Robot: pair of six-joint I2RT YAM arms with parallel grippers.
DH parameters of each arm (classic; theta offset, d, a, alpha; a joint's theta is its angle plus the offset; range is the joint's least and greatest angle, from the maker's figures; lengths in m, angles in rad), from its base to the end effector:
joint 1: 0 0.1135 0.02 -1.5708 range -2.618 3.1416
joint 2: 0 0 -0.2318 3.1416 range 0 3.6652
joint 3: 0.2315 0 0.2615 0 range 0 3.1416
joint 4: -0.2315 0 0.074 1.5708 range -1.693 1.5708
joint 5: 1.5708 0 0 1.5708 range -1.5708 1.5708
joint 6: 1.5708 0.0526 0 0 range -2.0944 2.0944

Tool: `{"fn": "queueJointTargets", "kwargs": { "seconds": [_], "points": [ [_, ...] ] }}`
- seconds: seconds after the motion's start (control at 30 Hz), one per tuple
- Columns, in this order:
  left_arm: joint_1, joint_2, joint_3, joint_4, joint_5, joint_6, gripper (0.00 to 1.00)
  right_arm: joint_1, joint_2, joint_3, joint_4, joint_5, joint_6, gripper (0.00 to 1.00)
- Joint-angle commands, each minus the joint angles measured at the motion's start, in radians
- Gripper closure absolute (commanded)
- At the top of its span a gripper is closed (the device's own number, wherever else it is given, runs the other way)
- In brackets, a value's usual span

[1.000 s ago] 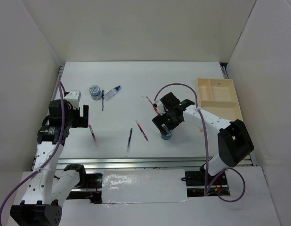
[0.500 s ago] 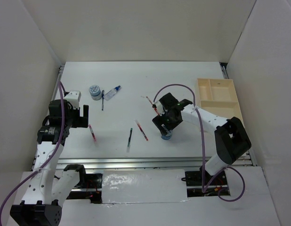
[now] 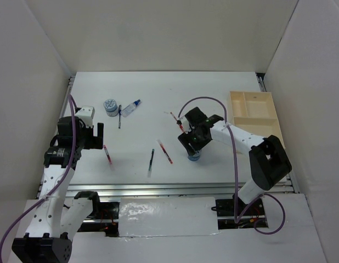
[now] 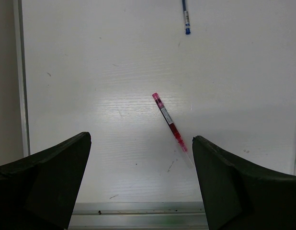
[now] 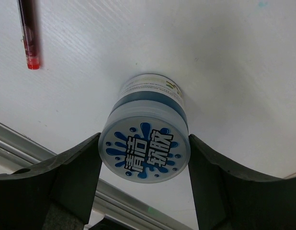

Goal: Sort the stationery into containers
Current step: Pick up the stationery from the center of the board, then place the stationery in the storage box.

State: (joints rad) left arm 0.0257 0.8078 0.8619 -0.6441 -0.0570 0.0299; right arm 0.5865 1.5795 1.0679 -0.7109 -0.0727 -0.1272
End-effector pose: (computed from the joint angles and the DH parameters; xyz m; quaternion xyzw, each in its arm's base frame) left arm 0.2157 0.0085 0.2843 -0.0116 0.8818 0.0382 0.4699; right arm 0.2615 0.1783 0.1541 -0.3497 0.9200 0.0743 0.1605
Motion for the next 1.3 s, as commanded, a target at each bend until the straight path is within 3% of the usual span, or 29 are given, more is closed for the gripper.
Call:
{"fn": "queueJointTargets", "kwargs": {
  "seconds": [0.0, 0.17, 0.4, 0.63, 0.77, 0.93, 1.27],
  "points": [
    [0.003, -0.016, 0.003, 0.035, 0.009, 0.018, 0.01, -0.011, -0.030, 0.067, 0.016, 0.014, 0.003, 0.51],
    [0.005, -0.018, 0.002, 0.035, 0.014, 0.019, 0.01, -0.102, -0.079, 0.173, -0.087, 0.011, -0.015, 0.58],
    [0.003, -0.022, 0.002, 0.034, 0.017, 0.019, 0.01, -0.355, -0.061, 0.437, -0.208, 0.060, -0.112, 0.64],
    [0.005, -0.019, 0.002, 0.032, 0.017, 0.019, 0.01, -0.647, 0.138, 0.733, -0.283, 0.070, -0.167, 0.67],
    [0.006, -0.019, -0.001, 0.035, 0.019, 0.019, 0.01, -0.737, 0.263, 0.952, -0.323, 0.105, -0.154, 0.68],
    [0.005, -0.015, 0.002, 0.032, 0.022, 0.022, 0.01, -0.777, 0.384, 1.076, -0.328, 0.166, -0.160, 0.68],
    [0.003, -0.004, 0.000, 0.032, 0.029, 0.025, 0.01, -0.814, 0.491, 1.110, -0.262, 0.177, -0.147, 0.68]
  ]
}}
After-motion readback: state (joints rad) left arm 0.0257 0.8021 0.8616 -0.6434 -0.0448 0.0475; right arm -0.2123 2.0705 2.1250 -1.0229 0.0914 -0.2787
